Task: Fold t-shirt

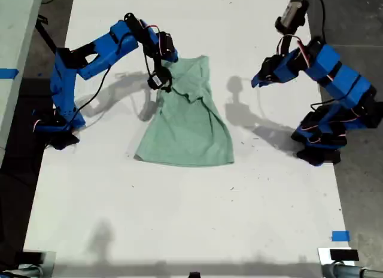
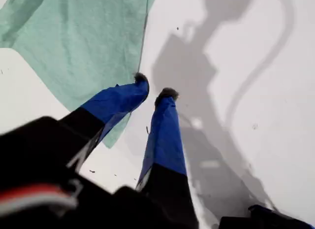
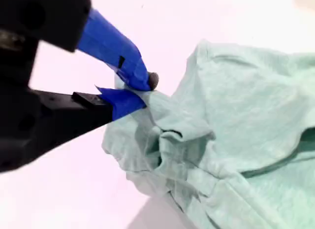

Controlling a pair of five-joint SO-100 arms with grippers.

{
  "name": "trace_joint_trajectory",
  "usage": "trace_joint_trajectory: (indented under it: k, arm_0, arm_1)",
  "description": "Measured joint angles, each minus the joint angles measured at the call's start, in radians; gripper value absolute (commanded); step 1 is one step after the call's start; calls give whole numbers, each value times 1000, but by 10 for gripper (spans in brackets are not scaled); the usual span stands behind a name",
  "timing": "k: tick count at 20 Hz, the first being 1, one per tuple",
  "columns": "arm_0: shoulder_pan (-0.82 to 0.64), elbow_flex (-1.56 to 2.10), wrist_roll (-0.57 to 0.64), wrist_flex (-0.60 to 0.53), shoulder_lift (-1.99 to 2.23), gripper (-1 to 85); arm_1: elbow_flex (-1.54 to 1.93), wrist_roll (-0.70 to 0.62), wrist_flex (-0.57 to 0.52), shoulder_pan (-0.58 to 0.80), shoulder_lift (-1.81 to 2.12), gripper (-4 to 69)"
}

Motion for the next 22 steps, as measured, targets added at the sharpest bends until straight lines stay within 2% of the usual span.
trace_joint_trajectory:
  k: [3, 6, 11, 14, 17, 22]
  arm_0:
    - [-20, 0, 2, -11, -40, 239]
    - [-37, 0, 55, 8, -52, 283]
    - [-34, 0, 107, 55, 18, 274]
    - [-26, 32, 107, 153, 155, 268]
    - [44, 155, 94, 284, 307, 262]
    - [330, 698, -12, 255, 758, 250]
  arm_1:
    - [26, 2, 0, 0, 40, 78]
    - [60, 5, 0, 2, 66, 77]
    - [72, 11, -17, 5, 69, 76]
    - [98, 11, -18, 5, 83, 73]
    - [147, 23, -18, -43, 95, 132]
    - [296, 106, -83, -255, 97, 259]
